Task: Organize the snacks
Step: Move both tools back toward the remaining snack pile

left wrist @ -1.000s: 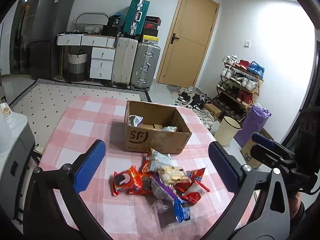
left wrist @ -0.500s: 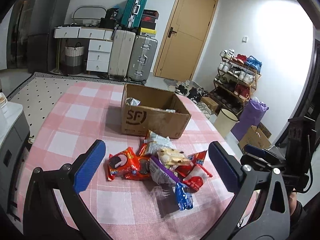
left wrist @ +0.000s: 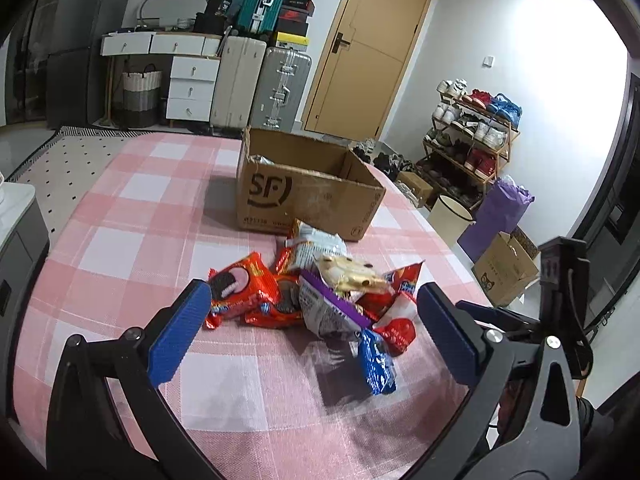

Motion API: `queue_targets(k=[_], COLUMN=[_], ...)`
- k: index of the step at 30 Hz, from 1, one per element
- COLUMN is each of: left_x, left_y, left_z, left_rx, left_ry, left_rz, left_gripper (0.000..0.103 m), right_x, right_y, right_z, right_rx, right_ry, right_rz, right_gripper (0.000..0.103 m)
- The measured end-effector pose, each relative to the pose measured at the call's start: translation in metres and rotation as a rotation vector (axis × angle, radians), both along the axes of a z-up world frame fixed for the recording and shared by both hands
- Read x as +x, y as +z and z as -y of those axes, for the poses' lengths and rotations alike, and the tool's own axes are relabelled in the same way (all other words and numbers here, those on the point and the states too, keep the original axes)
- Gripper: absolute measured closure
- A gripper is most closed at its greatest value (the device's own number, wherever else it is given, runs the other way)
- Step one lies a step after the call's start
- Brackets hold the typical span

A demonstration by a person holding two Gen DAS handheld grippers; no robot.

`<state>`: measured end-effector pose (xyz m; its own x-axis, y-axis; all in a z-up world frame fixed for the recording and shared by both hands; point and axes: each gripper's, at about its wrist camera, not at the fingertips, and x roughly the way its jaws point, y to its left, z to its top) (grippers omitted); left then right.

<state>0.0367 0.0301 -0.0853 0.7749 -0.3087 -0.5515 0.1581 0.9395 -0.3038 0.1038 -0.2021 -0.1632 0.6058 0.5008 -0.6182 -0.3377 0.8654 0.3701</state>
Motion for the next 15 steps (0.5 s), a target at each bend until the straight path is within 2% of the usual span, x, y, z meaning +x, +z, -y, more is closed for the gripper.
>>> queue_targets(k=[9,15], left_x=[0.008,0.014], left_y=[-0.022,-0.034], left_z=[0.006,0.003], left_rx=[-0.011,-0.024], left_ry=[-0.042,-0.047], left_rz=[-0.031,-0.057], left_gripper=[0.001,0.001], right_x=[0.025,0.03], right_y=[-0.025,-0.035], right_z=[-0.007,-0.011], right_rx=[0.02,0.016], right_ry=[0.0,0.004], right_rz=[-0.077,-0.094], right_gripper=[0.001,0.003])
